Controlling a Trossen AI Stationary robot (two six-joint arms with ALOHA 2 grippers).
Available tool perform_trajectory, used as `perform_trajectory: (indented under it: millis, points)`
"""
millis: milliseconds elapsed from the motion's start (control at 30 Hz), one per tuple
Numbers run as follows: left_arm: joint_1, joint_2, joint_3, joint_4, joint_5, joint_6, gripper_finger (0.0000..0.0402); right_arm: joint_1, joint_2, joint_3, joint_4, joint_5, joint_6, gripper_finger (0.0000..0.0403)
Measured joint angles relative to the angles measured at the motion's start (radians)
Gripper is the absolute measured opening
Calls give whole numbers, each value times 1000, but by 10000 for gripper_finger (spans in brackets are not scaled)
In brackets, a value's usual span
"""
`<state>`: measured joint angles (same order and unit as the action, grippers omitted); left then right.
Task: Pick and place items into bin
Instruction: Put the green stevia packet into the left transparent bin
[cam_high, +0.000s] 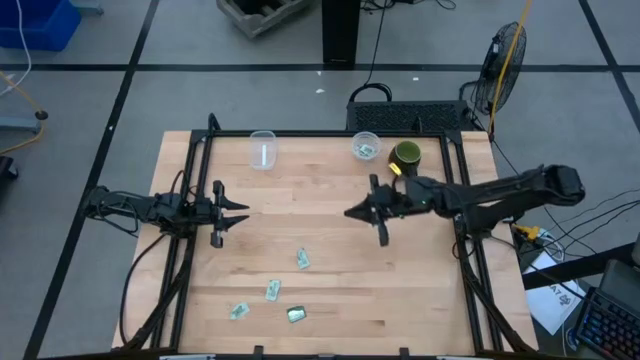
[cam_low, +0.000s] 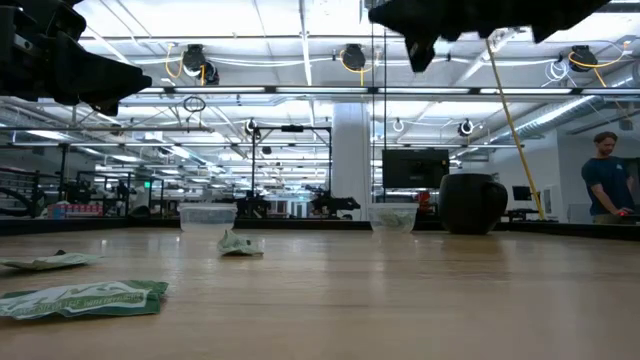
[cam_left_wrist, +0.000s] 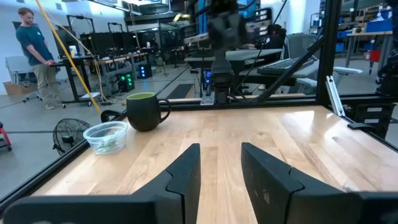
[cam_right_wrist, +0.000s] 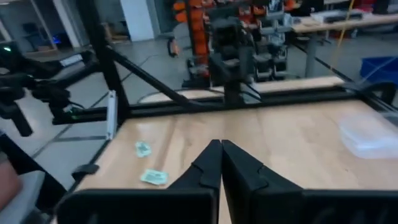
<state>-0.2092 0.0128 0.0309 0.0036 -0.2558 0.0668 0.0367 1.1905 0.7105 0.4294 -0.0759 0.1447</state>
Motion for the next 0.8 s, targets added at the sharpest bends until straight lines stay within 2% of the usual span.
perform_trajectory:
  millis: [67,233,333,600,800]
  points:
    - [0,0,0,0,0,0,122,57,-6,0,-3,54,-8,1]
    - [0,0,0,0,0,0,122,200,-5,-7,-50,286,-39,1]
    - [0,0,0,0,0,0,122,265,-5,-48,-26,370,-41,1]
    - [0,0,0,0,0,0,122,312,-6,-282,298,389,-53,0]
    - [0,0,0,0,0,0,122,311,-79,-494,556,385,-81,0]
